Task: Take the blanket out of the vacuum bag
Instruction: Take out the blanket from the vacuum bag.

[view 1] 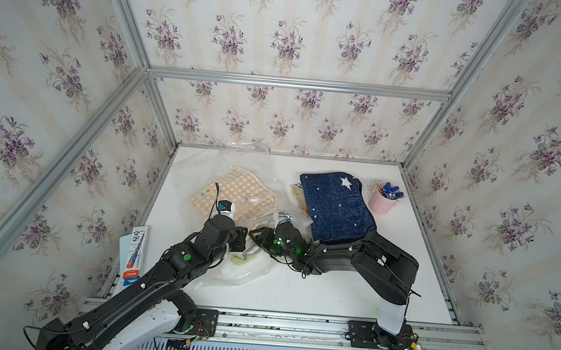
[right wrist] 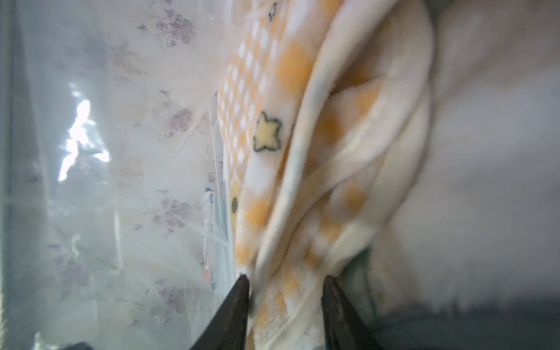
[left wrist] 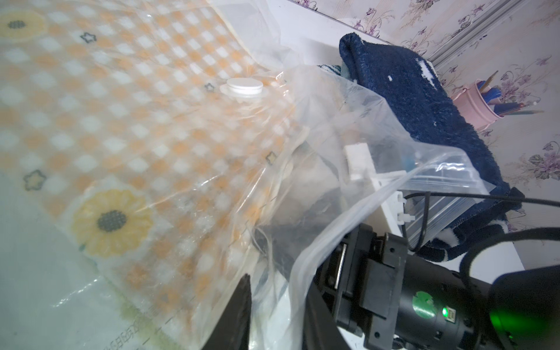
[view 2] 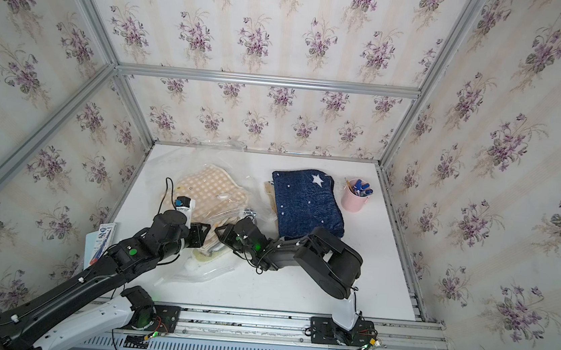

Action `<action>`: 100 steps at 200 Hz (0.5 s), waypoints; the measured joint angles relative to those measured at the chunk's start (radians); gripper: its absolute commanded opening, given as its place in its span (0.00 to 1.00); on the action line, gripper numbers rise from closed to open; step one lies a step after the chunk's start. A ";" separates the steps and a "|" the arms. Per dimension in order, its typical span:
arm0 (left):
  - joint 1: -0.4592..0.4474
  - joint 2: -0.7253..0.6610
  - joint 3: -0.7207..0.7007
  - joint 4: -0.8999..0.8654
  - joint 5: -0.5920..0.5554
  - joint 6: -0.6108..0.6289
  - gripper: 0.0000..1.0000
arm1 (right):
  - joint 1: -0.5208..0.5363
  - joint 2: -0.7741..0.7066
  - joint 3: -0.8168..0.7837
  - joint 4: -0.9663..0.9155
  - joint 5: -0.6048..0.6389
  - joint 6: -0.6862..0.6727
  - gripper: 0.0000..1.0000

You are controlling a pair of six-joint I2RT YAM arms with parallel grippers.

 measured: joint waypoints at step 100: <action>0.000 0.009 -0.015 0.002 0.000 -0.001 0.29 | -0.010 0.074 0.055 0.006 0.025 -0.003 0.38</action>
